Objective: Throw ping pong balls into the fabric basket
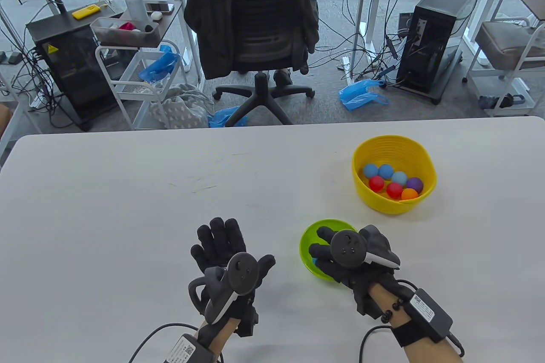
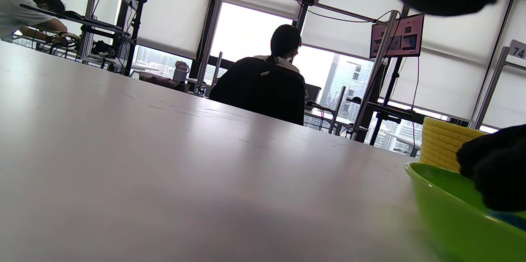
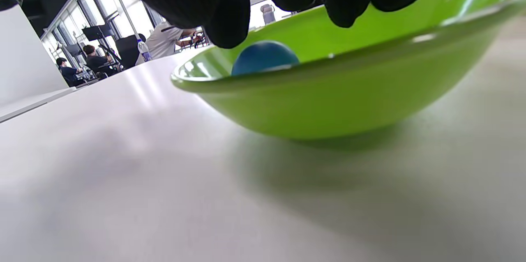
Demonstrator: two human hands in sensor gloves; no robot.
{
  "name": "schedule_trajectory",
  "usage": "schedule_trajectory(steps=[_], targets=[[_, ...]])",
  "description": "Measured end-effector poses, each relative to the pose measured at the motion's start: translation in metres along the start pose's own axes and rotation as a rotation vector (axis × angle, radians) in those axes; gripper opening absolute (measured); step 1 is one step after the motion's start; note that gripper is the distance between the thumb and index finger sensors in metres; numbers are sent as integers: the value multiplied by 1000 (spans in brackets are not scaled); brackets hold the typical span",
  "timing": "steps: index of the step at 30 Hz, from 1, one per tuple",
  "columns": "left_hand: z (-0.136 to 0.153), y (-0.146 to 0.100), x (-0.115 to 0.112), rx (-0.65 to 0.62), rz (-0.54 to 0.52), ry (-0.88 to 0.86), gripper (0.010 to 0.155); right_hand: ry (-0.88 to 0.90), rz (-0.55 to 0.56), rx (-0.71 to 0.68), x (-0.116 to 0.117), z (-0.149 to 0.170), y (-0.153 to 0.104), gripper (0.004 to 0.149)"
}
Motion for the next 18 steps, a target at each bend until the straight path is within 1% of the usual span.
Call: schedule_trajectory(steps=[5,10,14,18], targets=[[0,0,1,6,-16,13,108,6,-48,15,7,2,7,48],[2,1,3,22,-33,17,108,-66,-89,57,14,2,12,49],[3,1,4,34,-39,20,108,-112,-107,81,18,0,14,49],[4,2,5,40,-42,18,108,-130,-98,99,18,-2,15,48]])
Point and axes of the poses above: the tracker on the back of each hand, its own z axis roughly to the little-finger side, its own y axis roughly from the wrist to the fingertips, x = y × z, the point moved 3 cm from there along y, roughly from the wrist to the fingertips, and after that the axes turned 15 degrees about x, right-handed, at the moved point
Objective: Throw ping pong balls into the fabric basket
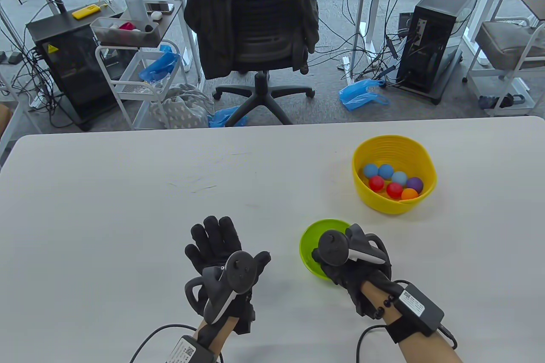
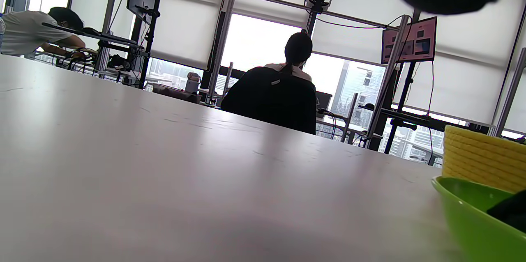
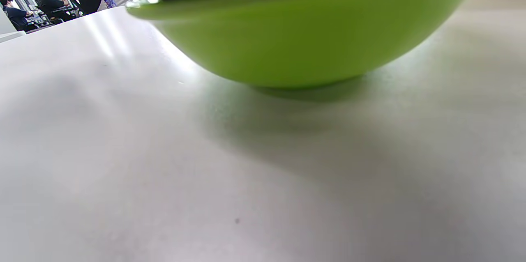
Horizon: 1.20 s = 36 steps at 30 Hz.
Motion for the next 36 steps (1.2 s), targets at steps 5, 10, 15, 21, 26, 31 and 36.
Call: schedule_trajectory(steps=[5,10,15,21,26,31,36], targets=[[0,0,0,0,4,3,108,6,31,0,-2,1,0,46],[0,0,-1,0,14,-2,107,69,69,-18,-12,6,-6,46],[-1,0,-2,-6,20,-2,107,145,140,-41,-29,13,-18,45],[-2,-1,-3,-13,28,-8,107,331,220,-71,-53,33,-35,45],[-4,-2,-4,-20,34,-8,107,531,276,-82,-68,58,-44,45],[-5,-2,-4,-25,39,-5,107,749,335,-73,-79,87,-49,47],[-6,-2,-5,-28,41,-6,107,938,364,-44,-79,113,-46,48]])
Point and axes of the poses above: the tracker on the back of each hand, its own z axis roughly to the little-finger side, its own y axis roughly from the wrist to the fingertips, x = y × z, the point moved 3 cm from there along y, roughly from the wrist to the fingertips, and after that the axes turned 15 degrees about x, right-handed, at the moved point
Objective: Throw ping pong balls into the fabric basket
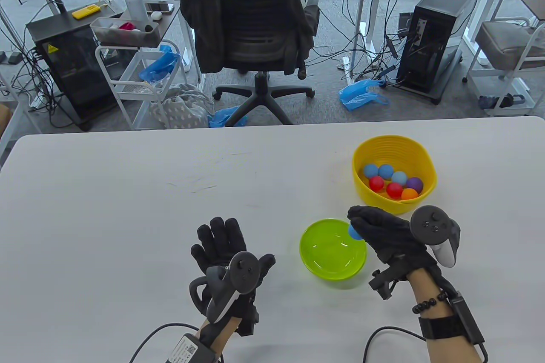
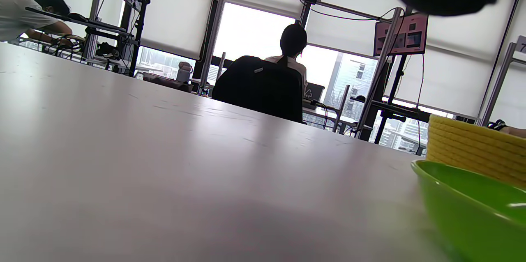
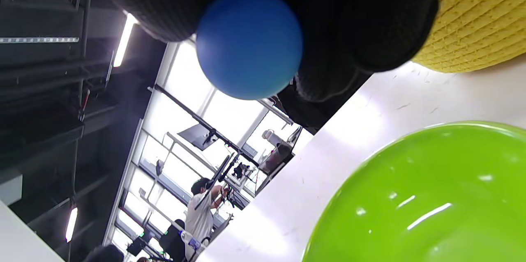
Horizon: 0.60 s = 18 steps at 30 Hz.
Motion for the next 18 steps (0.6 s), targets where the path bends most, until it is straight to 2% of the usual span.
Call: schedule_trajectory(steps=[11,16,18], targets=[[0,1,2,8,-16,17,107,505,69,230,-39,61,23,50],[1,1,2,17,-19,27,108,724,-17,225,-46,75,35,78],[1,2,1,21,-20,34,108,793,-46,223,-48,77,39,85]])
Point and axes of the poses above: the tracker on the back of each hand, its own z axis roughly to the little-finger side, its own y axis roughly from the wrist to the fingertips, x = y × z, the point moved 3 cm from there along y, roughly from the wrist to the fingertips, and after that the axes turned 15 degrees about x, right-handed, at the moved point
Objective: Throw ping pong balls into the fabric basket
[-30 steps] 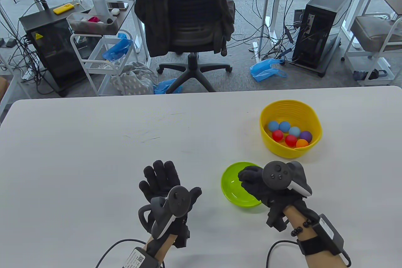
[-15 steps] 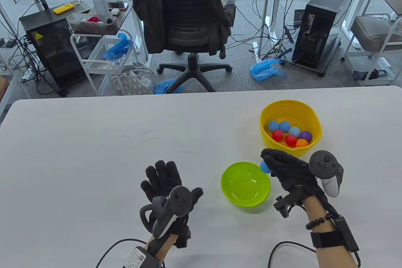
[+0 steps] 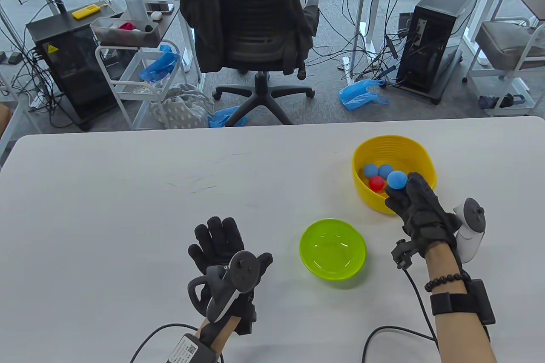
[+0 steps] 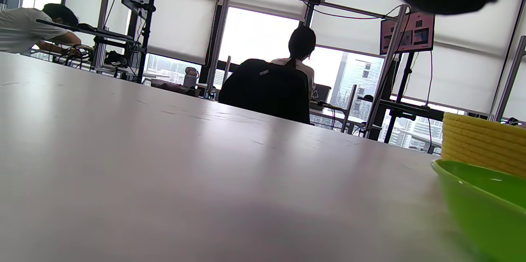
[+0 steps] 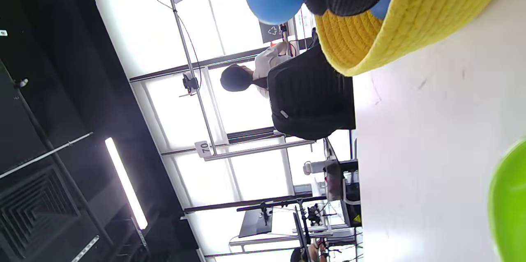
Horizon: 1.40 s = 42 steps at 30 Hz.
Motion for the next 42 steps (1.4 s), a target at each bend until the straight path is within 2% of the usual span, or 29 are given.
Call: schedule_trajectory(steps=[1,4,8,14,16,20,23,26,28,32,42], targets=[[0,1,-1,5,1,7,108,-1,-5,-4,-2,-1,0,87],[1,3,-2,11,0,22,108,-19,70,-23,-9,-2,-1,88],[2,5,-5,23,7,35,108,-3,83,-43,-13,-5,-6,84],[5,7,-6,39,20,39,108,-179,210,-124,-9,-21,-28,76],[6,8,-5,40,27,32,109,-303,262,-159,-8,-28,-38,72],[6,10,-4,44,40,32,109,-691,392,-247,-5,-37,-61,65],[5,11,-4,36,58,38,109,-1056,411,-280,1,-34,-74,64],[3,12,-5,29,73,49,109,-1345,402,-276,8,-22,-81,63],[0,13,-8,5,99,44,109,-1470,408,-271,10,-14,-83,64],[-3,14,-15,-12,110,47,108,-1544,391,-237,9,1,-76,66],[-6,11,-20,-24,80,80,107,-1500,388,-179,-2,10,-70,70]])
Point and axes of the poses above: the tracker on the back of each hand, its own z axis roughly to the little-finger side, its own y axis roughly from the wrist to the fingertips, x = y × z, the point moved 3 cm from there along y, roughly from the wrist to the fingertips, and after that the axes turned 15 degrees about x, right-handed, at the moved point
